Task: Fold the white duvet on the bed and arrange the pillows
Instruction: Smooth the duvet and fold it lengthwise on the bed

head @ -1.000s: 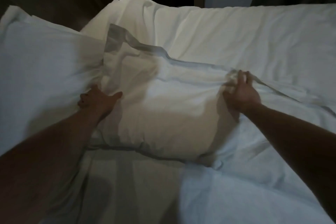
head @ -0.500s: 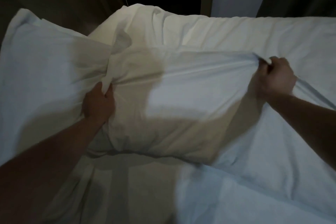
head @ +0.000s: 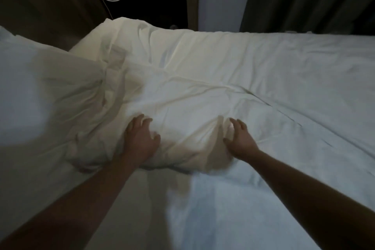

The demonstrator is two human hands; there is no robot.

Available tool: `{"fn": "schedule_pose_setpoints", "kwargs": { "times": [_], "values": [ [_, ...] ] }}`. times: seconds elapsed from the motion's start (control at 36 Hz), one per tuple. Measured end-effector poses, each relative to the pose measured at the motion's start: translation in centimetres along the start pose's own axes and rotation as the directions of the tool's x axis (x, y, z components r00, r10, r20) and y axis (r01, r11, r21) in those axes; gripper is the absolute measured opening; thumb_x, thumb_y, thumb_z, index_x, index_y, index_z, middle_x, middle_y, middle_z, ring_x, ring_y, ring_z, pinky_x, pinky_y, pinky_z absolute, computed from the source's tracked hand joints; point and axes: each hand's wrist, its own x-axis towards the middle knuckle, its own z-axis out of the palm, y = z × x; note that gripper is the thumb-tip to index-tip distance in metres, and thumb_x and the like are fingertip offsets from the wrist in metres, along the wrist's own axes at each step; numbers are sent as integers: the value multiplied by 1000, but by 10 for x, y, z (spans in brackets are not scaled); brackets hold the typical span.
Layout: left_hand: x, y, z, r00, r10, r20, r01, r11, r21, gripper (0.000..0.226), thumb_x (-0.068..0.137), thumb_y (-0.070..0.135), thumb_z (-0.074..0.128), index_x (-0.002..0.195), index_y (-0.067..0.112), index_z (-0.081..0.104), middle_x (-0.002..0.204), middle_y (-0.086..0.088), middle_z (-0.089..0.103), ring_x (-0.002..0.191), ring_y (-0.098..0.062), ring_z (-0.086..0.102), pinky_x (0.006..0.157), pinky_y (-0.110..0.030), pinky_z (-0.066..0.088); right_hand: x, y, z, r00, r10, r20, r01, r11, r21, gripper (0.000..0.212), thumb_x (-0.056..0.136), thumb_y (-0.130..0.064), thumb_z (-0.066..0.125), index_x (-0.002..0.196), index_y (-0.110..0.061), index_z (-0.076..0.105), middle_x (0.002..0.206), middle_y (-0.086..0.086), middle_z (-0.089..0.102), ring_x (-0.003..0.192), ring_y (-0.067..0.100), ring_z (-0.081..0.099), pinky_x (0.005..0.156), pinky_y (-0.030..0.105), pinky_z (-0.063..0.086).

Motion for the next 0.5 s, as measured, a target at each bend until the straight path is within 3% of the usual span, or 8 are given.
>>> {"fn": "schedule_pose_setpoints", "kwargs": {
  "times": [0.11, 0.22, 0.33, 0.42, 0.5],
  "values": [
    [-81, 47, -10, 991, 98, 92, -79, 978, -192, 74, 63, 57, 42, 121, 16, 64, 139, -12, 52, 131, -32, 45, 111, -41, 33, -97, 12, -28, 997, 75, -24, -73, 994, 83, 73, 91, -24, 64, 152, -13, 26, 155, 11, 28, 137, 28, 41, 109, 36, 36],
    [-163, 92, -22, 976, 134, 174, -75, 948, -309, 58, 69, 47, 53, 114, 13, 65, 123, -11, 59, 120, -32, 54, 104, -36, 37, -182, 39, -58, 976, 209, -64, -191, 958, 214, 70, 92, -26, 63, 152, -17, 28, 154, 10, 31, 135, 28, 44, 112, 42, 37],
    [-231, 136, -29, 945, 126, 301, -19, 942, -334, 46, 72, 37, 67, 113, 18, 64, 122, -5, 60, 118, -26, 54, 102, -32, 37, -249, 80, -90, 956, 278, -93, -240, 923, 300, 68, 91, -25, 63, 150, -21, 31, 153, 7, 34, 130, 26, 48, 110, 45, 40],
    [-272, 179, -28, 936, 125, 330, 1, 935, -356, 36, 78, 28, 74, 112, 21, 65, 122, -2, 59, 116, -22, 56, 101, -31, 41, -293, 120, -115, 932, 345, -112, -283, 884, 372, 65, 92, -25, 63, 150, -23, 33, 151, 4, 35, 118, 22, 53, 102, 40, 46],
    [-307, 231, -18, 916, 120, 383, 24, 936, -350, 34, 80, 25, 75, 113, 26, 64, 125, 2, 56, 115, -20, 57, 99, -32, 46, -331, 165, -142, 912, 393, -116, -314, 851, 421, 63, 93, -25, 62, 149, -22, 33, 150, 6, 38, 121, 25, 53, 96, 36, 47]
  ]
}}
